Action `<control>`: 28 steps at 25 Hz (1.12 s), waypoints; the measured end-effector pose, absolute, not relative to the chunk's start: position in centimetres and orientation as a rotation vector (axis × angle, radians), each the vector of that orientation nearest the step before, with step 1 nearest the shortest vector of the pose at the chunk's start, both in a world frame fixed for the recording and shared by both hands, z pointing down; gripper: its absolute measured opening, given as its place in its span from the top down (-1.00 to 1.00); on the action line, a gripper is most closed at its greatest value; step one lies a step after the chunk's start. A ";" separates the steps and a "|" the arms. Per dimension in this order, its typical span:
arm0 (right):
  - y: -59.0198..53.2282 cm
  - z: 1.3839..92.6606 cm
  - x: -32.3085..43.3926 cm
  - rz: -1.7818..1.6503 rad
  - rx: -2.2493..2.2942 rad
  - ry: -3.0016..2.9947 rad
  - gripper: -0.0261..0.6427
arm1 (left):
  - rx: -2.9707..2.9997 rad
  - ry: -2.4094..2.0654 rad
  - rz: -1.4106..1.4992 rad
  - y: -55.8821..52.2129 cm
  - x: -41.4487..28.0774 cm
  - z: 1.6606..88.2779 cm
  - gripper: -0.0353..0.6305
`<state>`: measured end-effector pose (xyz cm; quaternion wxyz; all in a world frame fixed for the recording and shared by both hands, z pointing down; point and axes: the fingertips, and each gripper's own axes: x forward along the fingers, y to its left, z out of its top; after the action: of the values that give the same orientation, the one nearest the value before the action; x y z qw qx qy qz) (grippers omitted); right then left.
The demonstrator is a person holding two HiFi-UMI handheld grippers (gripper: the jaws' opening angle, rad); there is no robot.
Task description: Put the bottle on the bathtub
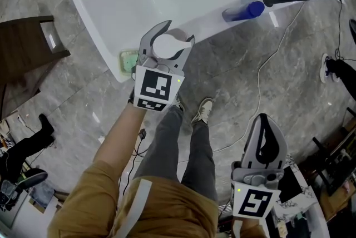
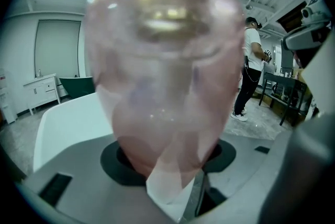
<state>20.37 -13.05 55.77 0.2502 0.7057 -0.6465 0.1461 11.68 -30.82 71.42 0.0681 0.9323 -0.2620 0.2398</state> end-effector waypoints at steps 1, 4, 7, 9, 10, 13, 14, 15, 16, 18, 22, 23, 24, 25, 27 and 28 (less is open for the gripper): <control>-13.0 55.7 20.4 0.395 1.922 -1.758 0.91 | 2.808 -0.789 0.710 -30.8 11.7 71.3 0.17; -12.6 55.5 20.2 0.390 1.929 -1.755 0.91 | 2.815 -0.808 0.674 -30.7 11.4 70.9 0.13; -12.1 55.2 19.7 0.386 1.937 -1.757 0.91 | 2.819 -0.851 0.644 -30.7 10.7 70.2 0.01; -11.8 54.8 19.5 0.376 1.939 -1.757 0.91 | 2.811 -0.880 0.634 -30.7 10.3 69.9 -0.03; -11.6 54.5 19.5 0.369 1.940 -1.758 0.91 | 2.809 -0.892 0.631 -30.6 10.1 69.7 -0.05; -11.0 53.6 19.4 0.348 1.951 -1.761 0.91 | 2.808 -0.928 0.631 -30.3 9.4 69.0 -0.07; -10.7 53.3 19.4 0.343 1.954 -1.761 0.91 | 2.807 -0.938 0.636 -30.2 9.1 68.7 -0.07; -10.4 53.0 19.3 0.338 1.957 -1.761 0.91 | 2.804 -0.947 0.640 -29.9 8.9 68.5 -0.07; -10.1 52.8 19.3 0.333 1.957 -1.761 0.91 | 2.800 -0.955 0.645 -29.7 8.6 68.2 -0.07; -9.6 52.3 19.3 0.318 1.958 -1.765 0.91 | 2.792 -0.970 0.654 -29.2 8.0 67.8 -0.07; -9.0 51.2 19.0 0.308 1.986 -1.781 0.91 | 2.784 -0.987 0.680 -28.1 7.1 66.6 -0.07; -8.9 50.9 18.7 0.303 1.979 -1.793 0.91 | 2.779 -0.989 0.683 -27.8 7.0 66.2 -0.07; -9.0 50.7 18.3 0.291 1.967 -1.809 0.91 | 2.775 -0.993 0.683 -27.5 6.8 65.8 -0.07; -9.2 50.3 17.9 0.277 1.957 -1.827 0.91 | 2.771 -0.998 0.686 -27.3 6.7 65.5 -0.07; -9.5 49.3 17.2 0.259 1.954 -1.859 0.91 | 2.757 -1.008 0.711 -26.7 6.2 65.1 -0.07; -9.4 48.8 16.9 0.256 1.957 -1.870 0.91 | 2.744 -1.015 0.729 -26.4 5.9 64.9 -0.07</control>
<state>16.88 -9.45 48.76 0.2097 0.7039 -0.6724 0.0920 5.89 -26.38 64.92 0.0633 0.9082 -0.3361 0.2413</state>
